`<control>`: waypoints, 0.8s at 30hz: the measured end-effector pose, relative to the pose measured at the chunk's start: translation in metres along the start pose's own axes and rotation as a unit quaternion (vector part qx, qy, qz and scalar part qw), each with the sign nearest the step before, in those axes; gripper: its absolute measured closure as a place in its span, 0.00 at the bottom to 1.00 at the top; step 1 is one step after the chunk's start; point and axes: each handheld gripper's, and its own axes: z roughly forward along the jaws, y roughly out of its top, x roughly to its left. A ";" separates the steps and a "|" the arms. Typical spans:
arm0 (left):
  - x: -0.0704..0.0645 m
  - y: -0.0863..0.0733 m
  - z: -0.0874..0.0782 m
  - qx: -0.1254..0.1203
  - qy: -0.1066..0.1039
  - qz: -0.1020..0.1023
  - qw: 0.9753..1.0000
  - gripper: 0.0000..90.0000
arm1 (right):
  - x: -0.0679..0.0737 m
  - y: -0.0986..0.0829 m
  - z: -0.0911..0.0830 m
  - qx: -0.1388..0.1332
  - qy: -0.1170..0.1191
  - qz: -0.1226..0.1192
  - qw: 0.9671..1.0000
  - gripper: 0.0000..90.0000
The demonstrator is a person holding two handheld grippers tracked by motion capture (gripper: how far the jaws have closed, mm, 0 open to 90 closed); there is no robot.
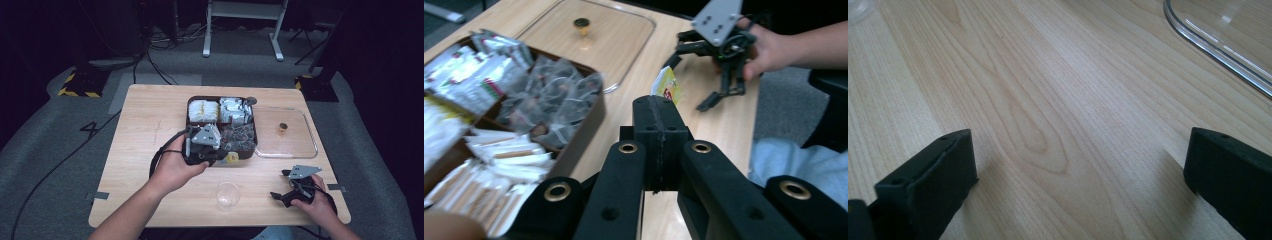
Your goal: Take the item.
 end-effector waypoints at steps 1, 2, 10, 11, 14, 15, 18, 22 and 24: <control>-0.004 -0.002 0.002 -0.001 -0.002 0.003 1.000 1.00 | 0.000 0.000 0.000 0.000 0.000 0.000 1.000 0.01; -0.006 -0.004 0.003 -0.002 -0.004 0.005 1.000 1.00 | 0.000 0.000 0.000 0.000 0.000 0.000 1.000 0.01; -0.023 -0.020 0.018 -0.009 -0.024 0.008 1.000 1.00 | 0.000 0.000 0.000 0.000 0.000 0.000 1.000 0.01; -0.025 -0.022 0.019 -0.010 -0.027 0.007 1.000 1.00 | 0.000 0.000 0.000 0.000 0.000 0.000 1.000 0.01; -0.029 -0.028 0.024 -0.015 -0.033 0.004 0.999 1.00 | 0.000 0.000 0.000 0.000 0.000 0.000 1.000 0.01; -0.030 -0.030 0.026 -0.015 -0.034 0.004 0.999 1.00 | 0.000 0.000 0.000 0.000 0.000 0.000 1.000 0.01; -0.032 -0.036 0.031 -0.017 -0.034 0.001 0.999 1.00 | 0.000 0.000 0.000 0.000 -0.001 0.000 1.000 0.01; -0.033 -0.041 0.035 -0.021 -0.036 -0.002 0.999 1.00 | 0.000 0.000 0.000 0.000 -0.001 0.000 1.000 0.01; -0.034 -0.046 0.038 -0.024 -0.042 -0.002 0.999 1.00 | 0.000 0.000 0.000 0.000 -0.001 0.000 1.000 0.01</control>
